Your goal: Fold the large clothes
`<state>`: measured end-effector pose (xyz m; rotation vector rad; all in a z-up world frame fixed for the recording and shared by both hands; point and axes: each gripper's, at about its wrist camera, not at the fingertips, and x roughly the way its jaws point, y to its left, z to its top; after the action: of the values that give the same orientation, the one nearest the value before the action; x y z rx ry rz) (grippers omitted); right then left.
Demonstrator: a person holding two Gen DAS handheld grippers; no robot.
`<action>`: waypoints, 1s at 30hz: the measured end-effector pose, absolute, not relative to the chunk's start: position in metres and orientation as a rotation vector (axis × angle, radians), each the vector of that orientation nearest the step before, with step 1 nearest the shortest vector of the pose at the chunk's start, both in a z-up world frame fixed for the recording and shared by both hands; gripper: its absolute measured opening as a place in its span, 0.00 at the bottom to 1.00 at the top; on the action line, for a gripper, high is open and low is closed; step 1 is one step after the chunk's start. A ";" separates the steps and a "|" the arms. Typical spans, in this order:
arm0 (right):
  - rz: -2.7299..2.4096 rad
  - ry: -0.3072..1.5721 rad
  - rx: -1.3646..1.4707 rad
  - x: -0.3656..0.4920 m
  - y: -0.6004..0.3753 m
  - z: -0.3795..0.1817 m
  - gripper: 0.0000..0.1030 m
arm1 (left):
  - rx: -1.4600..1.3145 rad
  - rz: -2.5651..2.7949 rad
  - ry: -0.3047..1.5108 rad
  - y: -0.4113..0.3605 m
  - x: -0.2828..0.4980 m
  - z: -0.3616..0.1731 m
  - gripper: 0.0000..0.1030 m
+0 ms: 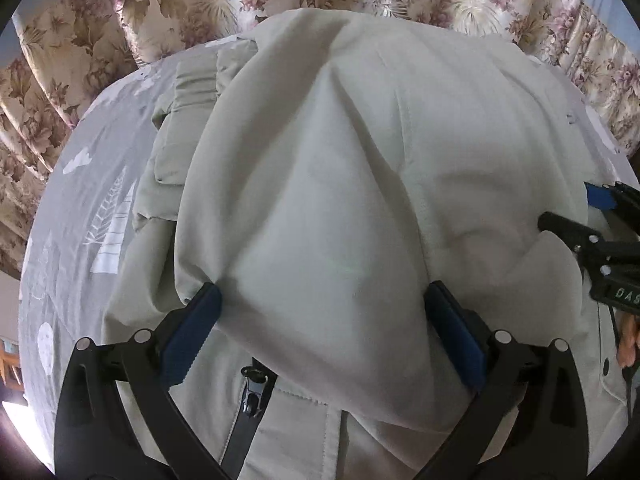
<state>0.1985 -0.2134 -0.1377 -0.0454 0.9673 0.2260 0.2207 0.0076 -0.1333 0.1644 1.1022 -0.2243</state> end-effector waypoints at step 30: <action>-0.045 0.569 0.159 -0.004 -0.285 -0.029 0.98 | 0.157 -0.068 0.801 0.071 0.046 -0.055 0.97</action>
<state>-0.0039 -0.2850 -0.0290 0.1589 0.5686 -0.0449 0.0458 0.0707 -0.0547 0.1566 0.8009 -0.0676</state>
